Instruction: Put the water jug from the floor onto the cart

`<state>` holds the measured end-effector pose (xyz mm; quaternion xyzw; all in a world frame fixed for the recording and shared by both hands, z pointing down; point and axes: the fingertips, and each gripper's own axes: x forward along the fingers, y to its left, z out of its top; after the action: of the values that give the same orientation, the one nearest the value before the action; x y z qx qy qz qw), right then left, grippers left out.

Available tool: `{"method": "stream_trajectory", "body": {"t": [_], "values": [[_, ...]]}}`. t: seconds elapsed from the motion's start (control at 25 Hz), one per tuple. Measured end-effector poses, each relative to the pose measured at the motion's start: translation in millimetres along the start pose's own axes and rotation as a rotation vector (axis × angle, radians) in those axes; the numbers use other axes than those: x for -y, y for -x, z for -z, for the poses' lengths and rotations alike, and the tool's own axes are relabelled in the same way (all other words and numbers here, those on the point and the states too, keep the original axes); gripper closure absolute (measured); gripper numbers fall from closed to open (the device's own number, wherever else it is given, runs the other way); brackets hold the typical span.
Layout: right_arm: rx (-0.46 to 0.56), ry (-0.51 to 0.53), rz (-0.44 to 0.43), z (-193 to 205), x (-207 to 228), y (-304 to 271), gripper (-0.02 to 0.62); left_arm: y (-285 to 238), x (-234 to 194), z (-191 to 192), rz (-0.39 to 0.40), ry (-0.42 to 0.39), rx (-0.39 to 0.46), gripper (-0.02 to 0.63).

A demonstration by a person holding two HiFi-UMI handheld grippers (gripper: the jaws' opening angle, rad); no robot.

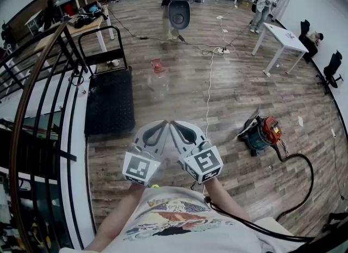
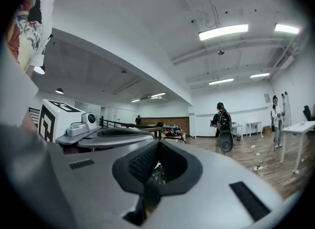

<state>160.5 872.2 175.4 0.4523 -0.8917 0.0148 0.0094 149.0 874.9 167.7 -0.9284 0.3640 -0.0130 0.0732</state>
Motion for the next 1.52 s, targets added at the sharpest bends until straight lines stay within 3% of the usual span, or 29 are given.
{"method": "stream_trajectory", "body": {"t": [0.32,0.76,1.08,1.52], "values": [[0.013,-0.027,0.039,2.0,-17.8,-20.7,0.577,15.2,-23.5,2.2,0.007,0.017,0.022,0.594],[-0.006,-0.034,0.107,8.5,-33.1,-58.7,0.577,27.3,-61.6,16.4,0.053,0.0,-0.025,0.594],[-0.023,0.002,0.122,7.1,-44.0,-93.7,0.577,34.5,-97.6,20.9,0.052,0.028,-0.006,0.594],[-0.049,0.002,0.064,19.9,4.4,-143.4,0.577,-17.7,-137.9,44.7,-0.03,0.038,-0.051,0.592]]}}
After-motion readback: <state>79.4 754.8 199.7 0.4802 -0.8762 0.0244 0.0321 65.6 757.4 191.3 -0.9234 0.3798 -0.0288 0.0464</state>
